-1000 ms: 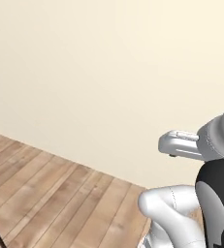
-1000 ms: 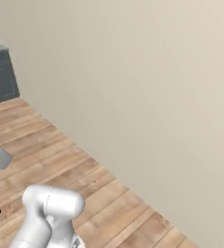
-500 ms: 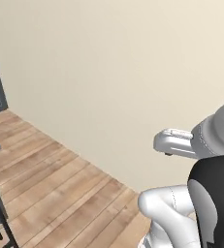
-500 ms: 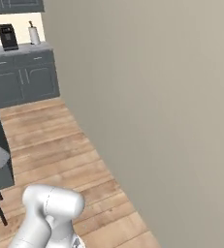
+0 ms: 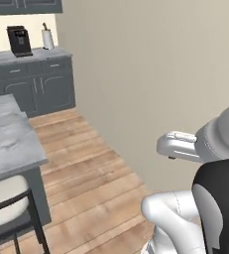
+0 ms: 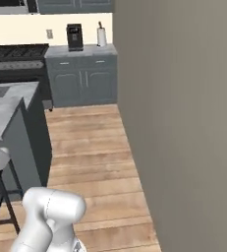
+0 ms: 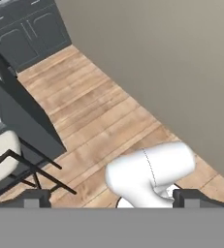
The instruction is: Place the ketchup and mustard from the counter to the top shelf of the fridge. If the existing items in the fridge are on the top shelf, move them to other shelves.
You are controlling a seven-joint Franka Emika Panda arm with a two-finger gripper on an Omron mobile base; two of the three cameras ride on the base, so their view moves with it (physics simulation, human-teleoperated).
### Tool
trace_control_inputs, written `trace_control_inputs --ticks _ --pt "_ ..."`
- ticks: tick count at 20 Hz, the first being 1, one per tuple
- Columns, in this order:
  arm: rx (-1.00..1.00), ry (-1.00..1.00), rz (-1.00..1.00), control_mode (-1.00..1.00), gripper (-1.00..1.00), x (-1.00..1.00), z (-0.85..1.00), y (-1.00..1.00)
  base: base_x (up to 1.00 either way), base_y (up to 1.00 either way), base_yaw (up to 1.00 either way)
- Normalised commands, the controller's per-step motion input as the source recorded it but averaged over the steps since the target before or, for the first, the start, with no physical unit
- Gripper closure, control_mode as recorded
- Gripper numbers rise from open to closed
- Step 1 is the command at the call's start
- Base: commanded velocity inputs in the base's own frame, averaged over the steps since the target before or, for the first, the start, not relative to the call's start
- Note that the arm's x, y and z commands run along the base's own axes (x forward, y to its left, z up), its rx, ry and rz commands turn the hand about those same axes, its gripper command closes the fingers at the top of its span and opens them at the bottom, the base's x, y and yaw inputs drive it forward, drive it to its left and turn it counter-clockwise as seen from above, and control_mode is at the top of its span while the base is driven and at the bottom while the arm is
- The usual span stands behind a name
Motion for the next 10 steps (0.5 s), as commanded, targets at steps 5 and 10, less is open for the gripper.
trace_control_inputs --ticks 5,10 --pt "0.00 0.00 0.00 1.00 -1.00 0.00 0.00 0.00 1.00 0.00 0.48" --pt "0.00 0.00 0.00 1.00 -1.00 0.00 0.00 0.00 1.00 -0.14 0.37"
